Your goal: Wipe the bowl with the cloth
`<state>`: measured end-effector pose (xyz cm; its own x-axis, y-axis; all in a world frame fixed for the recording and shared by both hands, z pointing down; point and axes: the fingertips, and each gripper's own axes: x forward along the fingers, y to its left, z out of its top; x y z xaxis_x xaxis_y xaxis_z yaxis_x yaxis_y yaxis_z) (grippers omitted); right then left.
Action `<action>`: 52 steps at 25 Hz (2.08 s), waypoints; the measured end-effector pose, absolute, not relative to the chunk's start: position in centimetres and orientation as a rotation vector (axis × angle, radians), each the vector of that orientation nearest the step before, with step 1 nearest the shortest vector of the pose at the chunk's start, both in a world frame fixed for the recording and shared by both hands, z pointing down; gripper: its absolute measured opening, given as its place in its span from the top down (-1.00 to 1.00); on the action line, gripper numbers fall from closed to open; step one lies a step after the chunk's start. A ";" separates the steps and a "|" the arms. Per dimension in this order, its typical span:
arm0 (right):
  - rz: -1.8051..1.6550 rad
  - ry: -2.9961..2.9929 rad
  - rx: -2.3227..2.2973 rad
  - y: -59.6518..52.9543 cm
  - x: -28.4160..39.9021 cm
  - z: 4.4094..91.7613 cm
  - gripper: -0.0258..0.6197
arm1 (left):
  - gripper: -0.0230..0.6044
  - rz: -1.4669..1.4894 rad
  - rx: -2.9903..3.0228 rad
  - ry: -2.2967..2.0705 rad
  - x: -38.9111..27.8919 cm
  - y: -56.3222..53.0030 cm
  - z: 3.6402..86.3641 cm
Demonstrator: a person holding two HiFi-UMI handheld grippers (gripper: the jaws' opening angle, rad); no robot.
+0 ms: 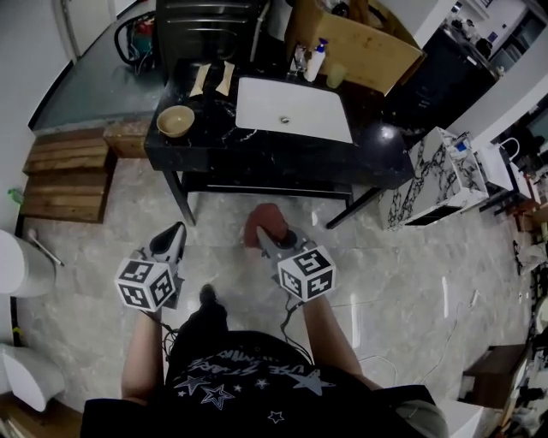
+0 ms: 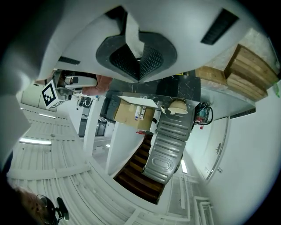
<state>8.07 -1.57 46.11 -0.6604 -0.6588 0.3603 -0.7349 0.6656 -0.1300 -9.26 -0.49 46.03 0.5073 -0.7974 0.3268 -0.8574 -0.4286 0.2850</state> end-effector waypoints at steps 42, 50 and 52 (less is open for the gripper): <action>0.368 -2.663 0.965 -23.9 -4.2 45.6 0.77 | 0.90 0.123 2.115 -1.444 -21.2 -23.0 46.9; 0.322 -2.729 0.854 -30.5 -4.5 44.1 0.77 | 0.40 -0.008 1.940 -1.445 -21.0 -28.2 47.1; 0.320 -2.735 0.828 -31.6 -4.5 44.2 0.78 | 0.40 -0.015 1.923 -1.466 -21.1 -29.5 47.0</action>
